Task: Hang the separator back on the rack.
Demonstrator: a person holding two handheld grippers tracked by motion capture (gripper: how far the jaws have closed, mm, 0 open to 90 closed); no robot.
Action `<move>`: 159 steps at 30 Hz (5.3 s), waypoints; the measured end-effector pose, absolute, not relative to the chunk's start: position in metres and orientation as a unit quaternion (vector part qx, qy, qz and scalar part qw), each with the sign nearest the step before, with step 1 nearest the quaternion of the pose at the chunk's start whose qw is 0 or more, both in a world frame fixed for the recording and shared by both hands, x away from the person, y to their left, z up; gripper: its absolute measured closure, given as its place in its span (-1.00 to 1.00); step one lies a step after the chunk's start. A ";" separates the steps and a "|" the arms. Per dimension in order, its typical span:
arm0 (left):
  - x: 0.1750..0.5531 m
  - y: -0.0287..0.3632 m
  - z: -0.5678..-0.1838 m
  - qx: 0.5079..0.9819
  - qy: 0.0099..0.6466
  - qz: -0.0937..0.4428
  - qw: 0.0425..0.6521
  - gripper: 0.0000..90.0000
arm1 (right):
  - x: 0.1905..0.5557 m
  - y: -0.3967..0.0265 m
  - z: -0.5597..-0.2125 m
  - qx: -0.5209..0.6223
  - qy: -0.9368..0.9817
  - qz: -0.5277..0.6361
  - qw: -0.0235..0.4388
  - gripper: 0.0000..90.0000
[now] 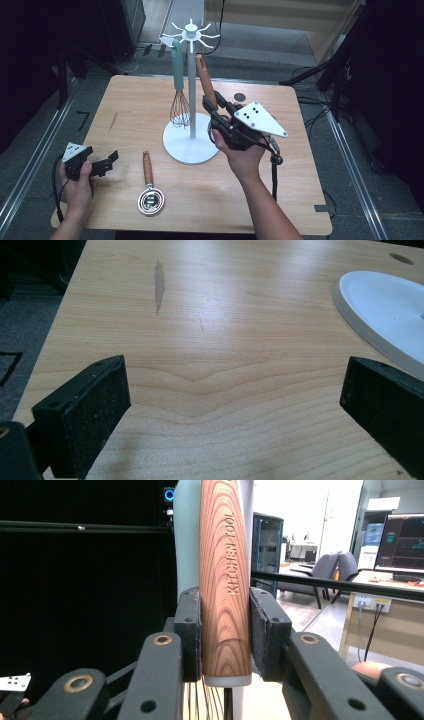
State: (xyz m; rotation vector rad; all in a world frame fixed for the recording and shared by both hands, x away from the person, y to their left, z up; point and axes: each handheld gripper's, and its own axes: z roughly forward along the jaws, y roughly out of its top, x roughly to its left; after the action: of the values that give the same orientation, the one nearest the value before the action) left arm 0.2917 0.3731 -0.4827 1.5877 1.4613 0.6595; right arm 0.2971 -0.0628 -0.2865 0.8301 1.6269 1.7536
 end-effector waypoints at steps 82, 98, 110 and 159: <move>0.290 0.373 -0.483 0.639 0.579 0.266 0.431 -1.00 | 0.352 -0.071 -0.249 0.321 0.589 0.676 0.304 1.00; 0.290 0.373 -0.483 0.638 0.579 0.266 0.433 -1.00 | 0.360 -0.061 -0.230 0.298 0.586 0.688 0.307 1.00; 0.290 0.373 -0.483 0.639 0.578 0.266 0.432 -1.00 | 0.353 -0.053 -0.229 0.278 0.593 0.690 0.307 1.00; 0.290 0.373 -0.483 0.639 0.579 0.265 0.432 -1.00 | 0.336 -0.030 -0.219 0.251 0.592 0.700 0.309 1.00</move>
State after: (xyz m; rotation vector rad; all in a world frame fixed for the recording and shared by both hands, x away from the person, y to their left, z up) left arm 0.2901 0.3728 -0.4826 1.5922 1.4420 0.6601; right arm 0.3358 -0.0301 -0.2186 0.6636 1.5649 1.8507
